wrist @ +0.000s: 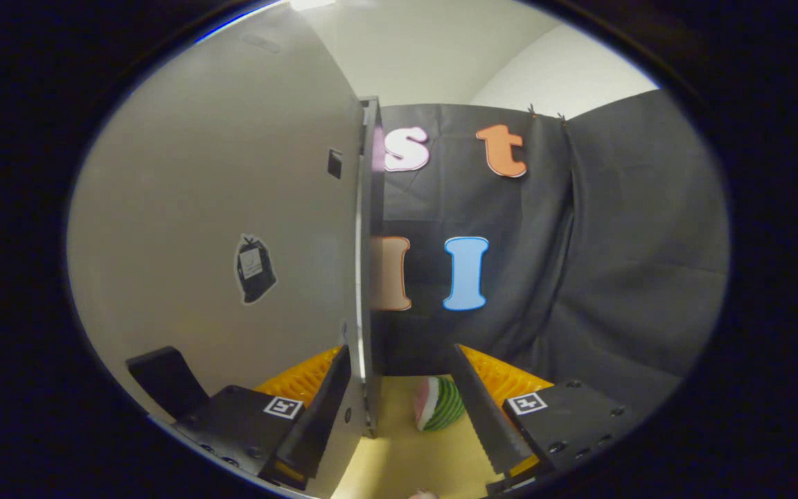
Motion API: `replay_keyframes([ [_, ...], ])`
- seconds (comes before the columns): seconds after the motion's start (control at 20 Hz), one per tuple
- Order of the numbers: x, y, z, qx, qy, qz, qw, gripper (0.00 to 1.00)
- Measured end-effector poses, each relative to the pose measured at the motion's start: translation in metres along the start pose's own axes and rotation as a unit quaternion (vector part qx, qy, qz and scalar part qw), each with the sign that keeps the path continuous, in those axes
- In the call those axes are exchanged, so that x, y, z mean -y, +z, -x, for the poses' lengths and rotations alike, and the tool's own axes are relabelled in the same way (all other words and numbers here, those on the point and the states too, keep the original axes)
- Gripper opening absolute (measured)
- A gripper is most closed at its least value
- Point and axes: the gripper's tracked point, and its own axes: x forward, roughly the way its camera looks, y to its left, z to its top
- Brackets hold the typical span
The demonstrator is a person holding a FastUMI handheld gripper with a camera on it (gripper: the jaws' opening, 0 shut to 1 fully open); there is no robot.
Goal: Open the shoe cabinet door, grab the shoes and put them into the shoe cabinet, then close the shoe cabinet door.
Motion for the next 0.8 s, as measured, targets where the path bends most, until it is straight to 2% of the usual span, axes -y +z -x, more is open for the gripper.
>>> replay_keyframes([
  [0.45, -0.117, 0.005, -0.013, 0.012, -0.024, -0.025, 0.999, 0.92],
  [0.8, -0.218, 0.006, -0.050, 0.012, 0.024, -0.018, 0.999, 0.93],
])
